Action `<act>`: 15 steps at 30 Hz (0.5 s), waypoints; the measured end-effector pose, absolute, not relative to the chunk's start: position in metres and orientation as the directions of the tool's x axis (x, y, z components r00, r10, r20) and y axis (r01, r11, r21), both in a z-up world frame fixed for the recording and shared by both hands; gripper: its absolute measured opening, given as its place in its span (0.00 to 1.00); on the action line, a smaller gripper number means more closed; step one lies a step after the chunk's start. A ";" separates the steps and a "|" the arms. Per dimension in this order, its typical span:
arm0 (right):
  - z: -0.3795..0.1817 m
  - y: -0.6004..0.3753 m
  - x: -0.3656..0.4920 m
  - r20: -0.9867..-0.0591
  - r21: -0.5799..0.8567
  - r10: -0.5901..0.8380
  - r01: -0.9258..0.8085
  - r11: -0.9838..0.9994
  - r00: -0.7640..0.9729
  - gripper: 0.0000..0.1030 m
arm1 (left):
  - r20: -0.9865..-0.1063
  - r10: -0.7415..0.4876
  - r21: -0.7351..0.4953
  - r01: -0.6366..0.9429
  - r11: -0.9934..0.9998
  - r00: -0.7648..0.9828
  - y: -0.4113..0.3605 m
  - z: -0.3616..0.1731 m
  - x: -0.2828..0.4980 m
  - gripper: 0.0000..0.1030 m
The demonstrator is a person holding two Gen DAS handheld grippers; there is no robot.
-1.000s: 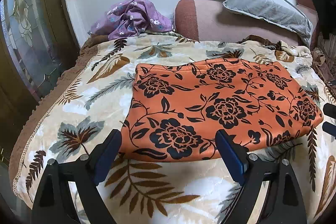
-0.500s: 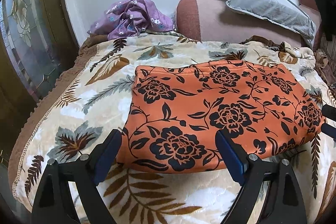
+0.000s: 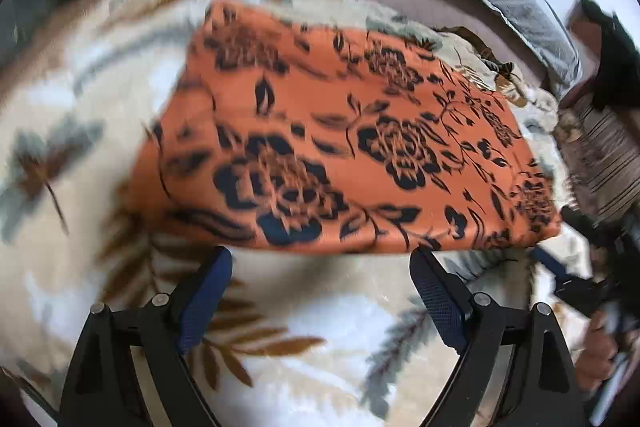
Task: Fold small clothes
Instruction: 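Grasp the shirt's side edge with both tools and fold it over lengthwise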
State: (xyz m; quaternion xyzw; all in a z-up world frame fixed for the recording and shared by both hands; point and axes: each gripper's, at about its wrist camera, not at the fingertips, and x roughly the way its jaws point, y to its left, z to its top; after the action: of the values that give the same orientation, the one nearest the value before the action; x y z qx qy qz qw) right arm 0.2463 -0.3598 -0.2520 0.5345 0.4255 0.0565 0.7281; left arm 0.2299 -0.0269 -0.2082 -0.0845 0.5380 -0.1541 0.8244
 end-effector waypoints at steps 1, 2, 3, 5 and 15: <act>-0.256 -0.360 0.245 -0.556 0.830 0.550 0.383 0.405 0.624 0.64 | -0.860 -0.370 -0.339 0.149 0.929 0.352 -0.023 -0.212 0.231 0.88; -0.260 -0.360 0.243 -0.557 0.830 0.552 0.392 0.396 0.621 0.64 | -0.859 -0.381 -0.355 0.140 0.924 0.343 -0.021 -0.214 0.232 0.88; -0.263 -0.360 0.243 -0.563 0.826 0.546 0.402 0.395 0.620 0.65 | -0.857 -0.395 -0.378 0.117 0.918 0.330 -0.018 -0.218 0.235 0.88; -0.270 -0.364 0.241 -0.591 0.806 0.517 0.431 0.405 0.619 0.65 | -0.854 -0.410 -0.410 0.073 0.909 0.320 -0.013 -0.225 0.241 0.88; -0.297 -0.399 0.255 -0.547 0.832 0.363 0.441 0.337 0.754 0.65 | -0.764 -0.461 -0.528 -0.027 0.849 0.451 0.005 -0.232 0.264 0.88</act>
State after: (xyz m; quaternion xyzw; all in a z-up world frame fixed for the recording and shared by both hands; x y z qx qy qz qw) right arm 0.2545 -0.3987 -0.2973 0.5750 0.3497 -0.0262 0.7392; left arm 0.2640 0.0051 -0.2316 -0.2405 0.5068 -0.1327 0.8171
